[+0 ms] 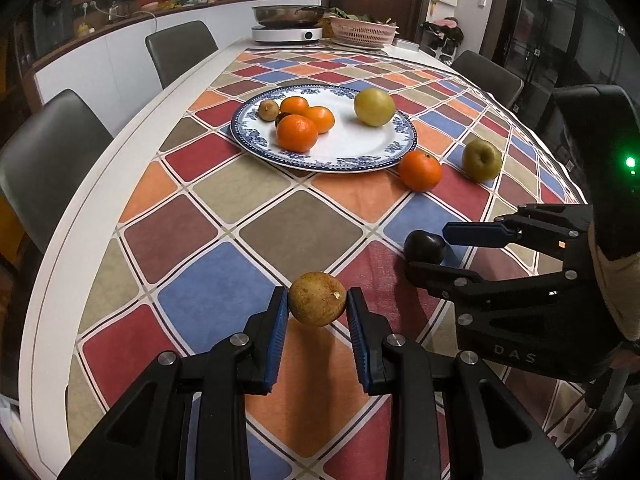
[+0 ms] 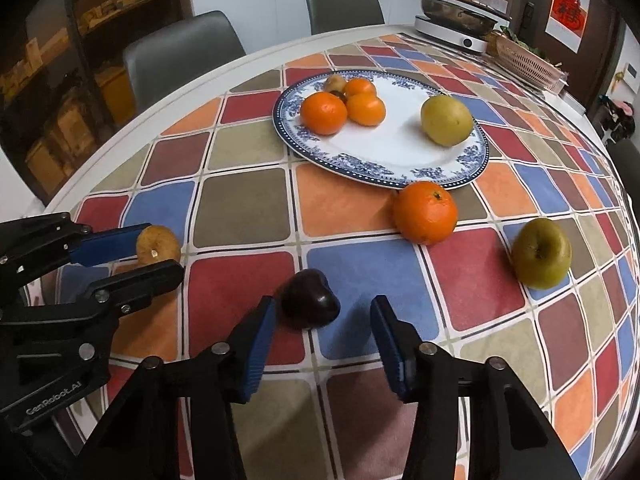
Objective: Organize fruits
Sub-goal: 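Grasp the dark plum with the right tool while the left tool lifts the brown fruit, then carry the brown fruit and plum over the plate with both tools, then lower both fruits onto the plate and open both tools, then withdraw both open tools toward the last tangerine and green apple, then grasp the tangerine with the left tool while the right tool grasps the green apple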
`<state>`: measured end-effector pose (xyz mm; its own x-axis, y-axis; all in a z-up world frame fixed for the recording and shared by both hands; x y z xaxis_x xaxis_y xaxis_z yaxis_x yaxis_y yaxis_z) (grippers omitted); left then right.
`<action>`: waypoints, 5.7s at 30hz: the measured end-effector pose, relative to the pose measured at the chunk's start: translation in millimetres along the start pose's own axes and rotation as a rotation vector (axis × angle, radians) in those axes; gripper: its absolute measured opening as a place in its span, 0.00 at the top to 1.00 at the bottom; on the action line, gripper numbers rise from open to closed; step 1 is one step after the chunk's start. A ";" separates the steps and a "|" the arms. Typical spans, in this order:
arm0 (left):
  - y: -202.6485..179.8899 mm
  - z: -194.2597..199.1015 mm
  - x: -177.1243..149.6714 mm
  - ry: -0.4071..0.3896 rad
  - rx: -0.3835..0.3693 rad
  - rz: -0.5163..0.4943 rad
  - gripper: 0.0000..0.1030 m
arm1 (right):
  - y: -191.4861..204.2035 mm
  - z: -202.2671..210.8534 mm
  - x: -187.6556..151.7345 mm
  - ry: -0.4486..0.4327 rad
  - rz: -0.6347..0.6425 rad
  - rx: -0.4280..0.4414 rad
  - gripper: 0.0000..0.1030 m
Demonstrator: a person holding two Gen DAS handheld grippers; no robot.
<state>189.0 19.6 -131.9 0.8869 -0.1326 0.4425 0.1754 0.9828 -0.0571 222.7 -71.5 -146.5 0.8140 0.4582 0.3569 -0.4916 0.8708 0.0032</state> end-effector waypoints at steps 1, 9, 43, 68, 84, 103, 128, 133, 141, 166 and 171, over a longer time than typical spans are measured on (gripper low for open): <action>0.2 -0.1 0.0 -0.001 0.001 0.000 0.71 | -0.1 -1.0 0.2 0.003 0.000 0.001 0.55; -1.2 0.4 2.0 -0.004 -0.004 0.000 0.71 | 5.8 -0.1 0.5 0.001 0.024 0.022 0.71; -10.1 32.9 77.4 -0.130 -0.019 -0.057 0.71 | -30.6 57.3 41.3 -0.167 -0.059 0.023 0.71; 4.6 -23.9 164.6 -0.034 -0.080 -0.047 0.71 | -84.6 22.5 122.4 -0.084 -0.104 0.041 0.71; 2.4 -48.3 175.8 0.028 -0.079 -0.037 0.61 | -99.8 -1.8 126.1 -0.030 -0.139 0.053 0.70; 8.2 11.5 147.7 -0.075 0.051 -0.022 0.53 | -95.0 44.1 108.4 -0.136 -0.129 -0.032 0.60; -31.2 71.7 93.7 -0.200 0.060 -0.054 0.15 | -92.0 130.6 30.4 -0.322 -0.206 -0.201 0.28; -43.0 69.1 89.2 -0.199 0.050 -0.077 0.15 | -95.4 132.9 15.8 -0.327 -0.223 -0.221 0.28; -60.0 55.7 85.1 -0.190 0.044 -0.116 0.15 | -107.9 124.7 -0.5 -0.309 -0.242 -0.224 0.28; -86.7 -32.7 96.1 -0.061 -0.046 -0.106 0.31 | -144.9 61.5 -3.1 -0.212 -0.204 -0.159 0.29; -85.5 -54.0 100.4 0.005 -0.084 -0.057 0.43 | -150.7 47.5 3.2 -0.190 -0.213 -0.122 0.29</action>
<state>286.1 -84.7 -130.9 0.8766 -0.1887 0.4426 0.2607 0.9594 -0.1073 284.7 -209.8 -101.5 0.8168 0.2316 0.5284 -0.2658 0.9640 -0.0117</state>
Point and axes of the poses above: each gripper's, at about its wrist camera, not at the fingertips, and z roughly against the way its jaws point, y to its left, x to its top, the point moved 7 cm from there along -z, roughly the way its jaws point, and after that the axes turned 10 degrees about y, right-handed, at the moved point
